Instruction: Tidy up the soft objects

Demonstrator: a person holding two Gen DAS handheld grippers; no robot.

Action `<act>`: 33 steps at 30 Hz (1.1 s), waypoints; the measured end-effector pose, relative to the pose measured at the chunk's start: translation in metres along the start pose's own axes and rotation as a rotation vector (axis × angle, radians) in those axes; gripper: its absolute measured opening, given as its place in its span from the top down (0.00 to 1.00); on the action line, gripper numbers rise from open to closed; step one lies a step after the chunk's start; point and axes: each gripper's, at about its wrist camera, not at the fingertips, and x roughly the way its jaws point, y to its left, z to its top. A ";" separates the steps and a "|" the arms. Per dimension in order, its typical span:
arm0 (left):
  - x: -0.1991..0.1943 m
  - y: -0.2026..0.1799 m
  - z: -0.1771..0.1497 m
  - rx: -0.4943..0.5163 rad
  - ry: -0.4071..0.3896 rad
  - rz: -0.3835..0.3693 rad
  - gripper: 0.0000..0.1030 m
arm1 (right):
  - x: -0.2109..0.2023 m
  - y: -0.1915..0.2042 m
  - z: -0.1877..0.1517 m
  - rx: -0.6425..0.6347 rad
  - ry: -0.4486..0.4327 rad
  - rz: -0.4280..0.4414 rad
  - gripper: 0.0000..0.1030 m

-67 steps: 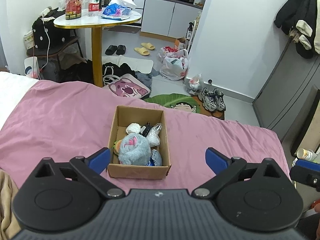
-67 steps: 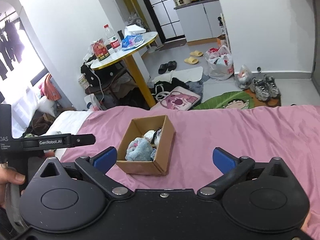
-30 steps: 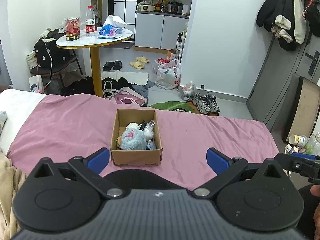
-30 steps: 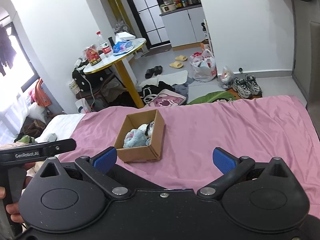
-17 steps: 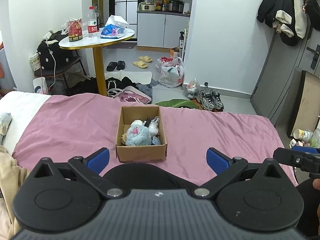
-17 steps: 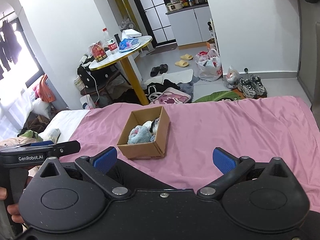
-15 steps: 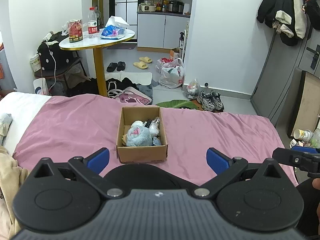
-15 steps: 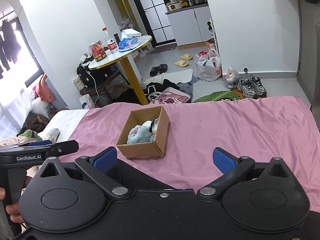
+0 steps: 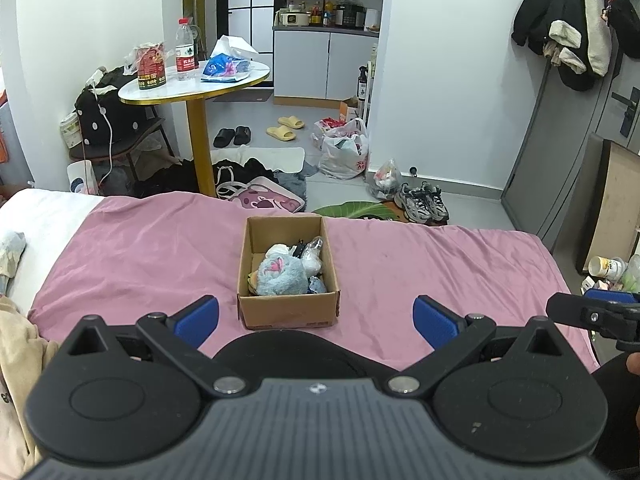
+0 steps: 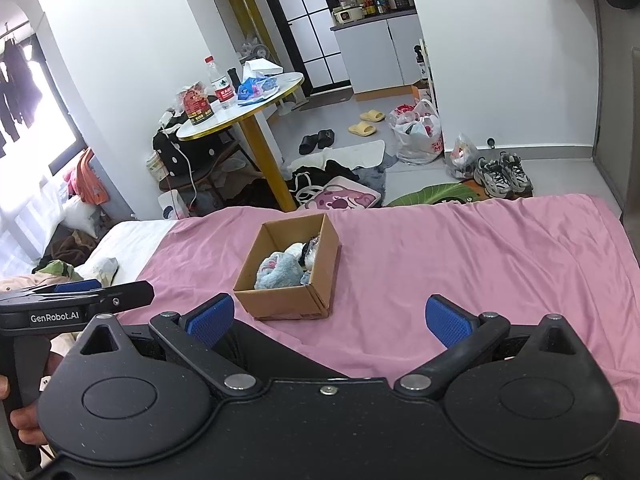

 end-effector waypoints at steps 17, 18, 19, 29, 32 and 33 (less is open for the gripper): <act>0.000 -0.004 0.003 0.002 0.004 -0.002 0.01 | 0.000 0.003 -0.003 -0.002 -0.004 -0.009 0.00; 0.000 -0.005 0.003 0.002 0.004 -0.003 0.01 | 0.000 0.003 -0.003 -0.002 -0.003 -0.010 0.00; 0.000 -0.005 0.003 0.001 0.005 -0.002 0.01 | 0.001 0.003 -0.003 -0.003 -0.001 -0.012 0.00; 0.001 -0.007 0.003 0.001 -0.002 0.000 0.01 | 0.002 0.005 -0.002 -0.012 0.005 -0.027 0.00; 0.001 -0.006 0.002 -0.002 -0.002 -0.003 0.01 | 0.004 0.004 -0.001 -0.011 0.016 -0.037 0.00; 0.001 -0.006 0.002 -0.002 0.000 -0.001 0.01 | 0.004 0.005 -0.001 -0.014 0.016 -0.038 0.00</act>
